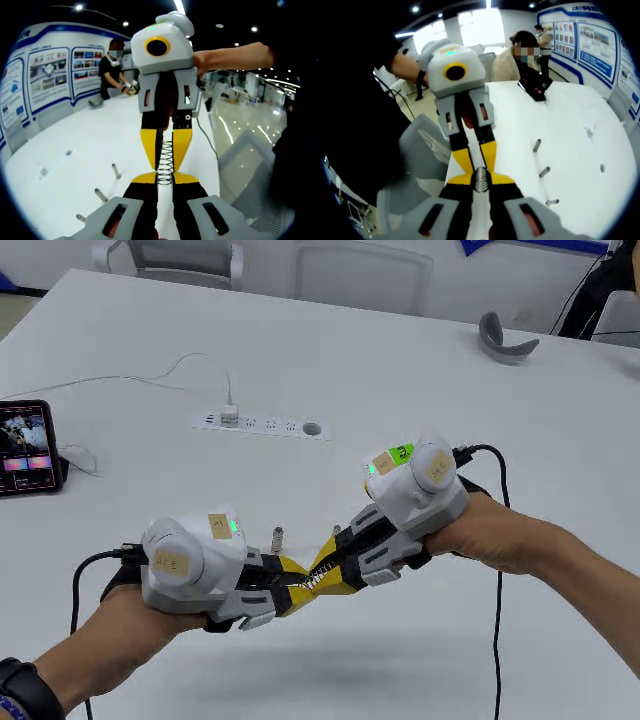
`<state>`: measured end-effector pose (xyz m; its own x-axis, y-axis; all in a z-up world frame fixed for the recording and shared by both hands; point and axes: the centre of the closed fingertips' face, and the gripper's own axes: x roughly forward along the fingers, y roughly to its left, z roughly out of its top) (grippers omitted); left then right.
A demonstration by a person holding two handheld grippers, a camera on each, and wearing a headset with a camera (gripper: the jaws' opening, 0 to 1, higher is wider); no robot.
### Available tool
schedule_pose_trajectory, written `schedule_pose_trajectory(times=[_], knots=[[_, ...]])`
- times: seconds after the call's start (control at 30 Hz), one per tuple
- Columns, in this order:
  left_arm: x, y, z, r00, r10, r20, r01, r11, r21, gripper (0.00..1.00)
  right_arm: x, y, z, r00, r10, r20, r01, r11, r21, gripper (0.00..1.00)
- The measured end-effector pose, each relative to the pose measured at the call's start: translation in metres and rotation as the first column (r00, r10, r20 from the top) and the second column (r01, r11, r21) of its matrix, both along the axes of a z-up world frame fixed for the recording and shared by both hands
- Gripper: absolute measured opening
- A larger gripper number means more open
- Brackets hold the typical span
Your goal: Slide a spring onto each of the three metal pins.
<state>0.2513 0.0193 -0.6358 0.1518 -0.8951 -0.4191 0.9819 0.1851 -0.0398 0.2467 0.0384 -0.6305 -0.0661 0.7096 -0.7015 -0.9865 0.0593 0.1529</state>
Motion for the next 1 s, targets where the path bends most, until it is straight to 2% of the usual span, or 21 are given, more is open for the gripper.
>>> schedule_pose_trajectory(times=[0.17, 0.4, 0.6, 0.93, 1.0], knots=[[-0.002, 0.0, -0.003, 1.0, -0.014, 0.004, 0.014, 1.0, 0.004, 0.1, -0.002, -0.002, -0.003, 1.0, -0.004, -0.001, 0.004, 1.0, -0.006, 0.13], [-0.003, 0.0, -0.007, 1.0, 0.004, -0.005, -0.004, 1.0, 0.011, 0.12, -0.001, -0.004, -0.009, 0.999, -0.037, 0.007, 0.037, 0.999, -0.01, 0.13], [-0.005, 0.007, -0.017, 1.0, 0.023, -0.021, -0.022, 0.999, 0.032, 0.2, 0.0, -0.012, -0.014, 0.999, -0.055, 0.005, 0.055, 0.998, -0.021, 0.13], [-0.003, 0.025, -0.031, 0.994, 0.102, -0.049, -0.099, 0.994, 0.054, 0.28, -0.002, -0.031, -0.029, 0.998, -0.061, 0.011, 0.062, 0.994, -0.091, 0.13], [-0.003, 0.028, -0.034, 0.991, 0.119, -0.055, -0.116, 0.991, 0.06, 0.31, 0.0, -0.037, -0.035, 0.998, -0.068, 0.013, 0.069, 0.991, -0.118, 0.13]])
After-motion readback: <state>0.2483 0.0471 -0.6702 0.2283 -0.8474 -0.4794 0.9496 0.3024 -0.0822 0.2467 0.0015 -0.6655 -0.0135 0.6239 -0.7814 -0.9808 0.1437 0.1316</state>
